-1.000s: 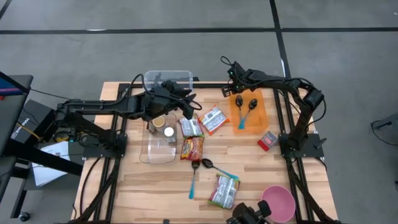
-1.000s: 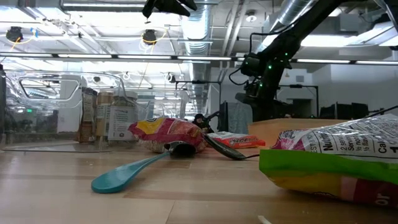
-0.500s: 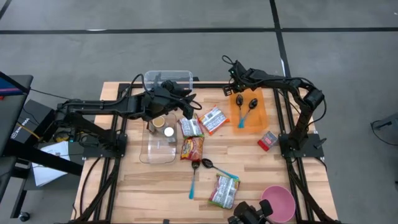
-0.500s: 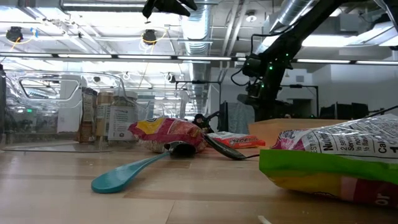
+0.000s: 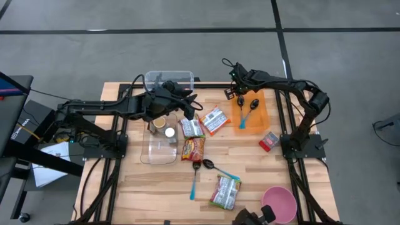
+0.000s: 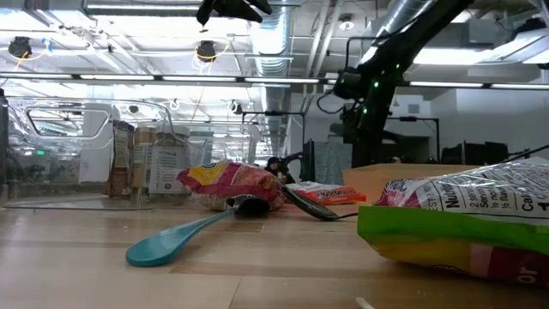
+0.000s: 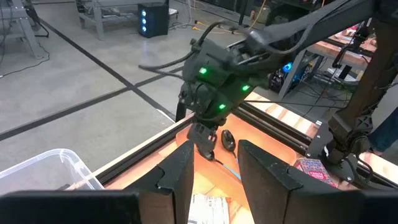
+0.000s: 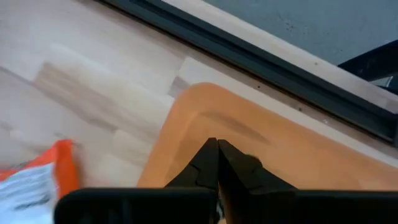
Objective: Pick & Place Food Item
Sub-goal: Put the blue spoon into the orange container
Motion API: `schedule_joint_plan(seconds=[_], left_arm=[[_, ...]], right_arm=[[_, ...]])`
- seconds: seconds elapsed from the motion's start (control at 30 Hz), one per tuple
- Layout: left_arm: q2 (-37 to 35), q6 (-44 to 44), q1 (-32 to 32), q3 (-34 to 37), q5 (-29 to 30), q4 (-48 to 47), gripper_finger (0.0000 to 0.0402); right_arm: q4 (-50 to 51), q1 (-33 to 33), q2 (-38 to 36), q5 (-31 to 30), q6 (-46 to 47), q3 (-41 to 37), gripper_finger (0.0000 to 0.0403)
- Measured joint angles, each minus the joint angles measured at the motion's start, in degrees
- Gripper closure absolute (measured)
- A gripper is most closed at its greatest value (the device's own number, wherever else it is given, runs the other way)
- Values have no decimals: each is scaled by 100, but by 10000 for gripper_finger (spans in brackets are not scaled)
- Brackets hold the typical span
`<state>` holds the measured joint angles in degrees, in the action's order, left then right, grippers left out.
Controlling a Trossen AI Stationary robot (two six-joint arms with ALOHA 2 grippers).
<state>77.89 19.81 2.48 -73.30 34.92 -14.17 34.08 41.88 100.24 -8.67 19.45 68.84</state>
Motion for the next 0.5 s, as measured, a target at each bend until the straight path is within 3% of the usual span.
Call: schedule_joint_plan(seconds=[0.2,0.4,0.5], left_arm=[[0,-2,0,0,1,-33,284],[0,-222,0,0,-36,-151,284],[0,-565,0,0,-177,-151,284]], right_arm=[[354,-277,-767,29,-149,0,403],[676,-795,-1792,814,-700,6,403],[843,-1122,-2303,910,-859,7,403]])
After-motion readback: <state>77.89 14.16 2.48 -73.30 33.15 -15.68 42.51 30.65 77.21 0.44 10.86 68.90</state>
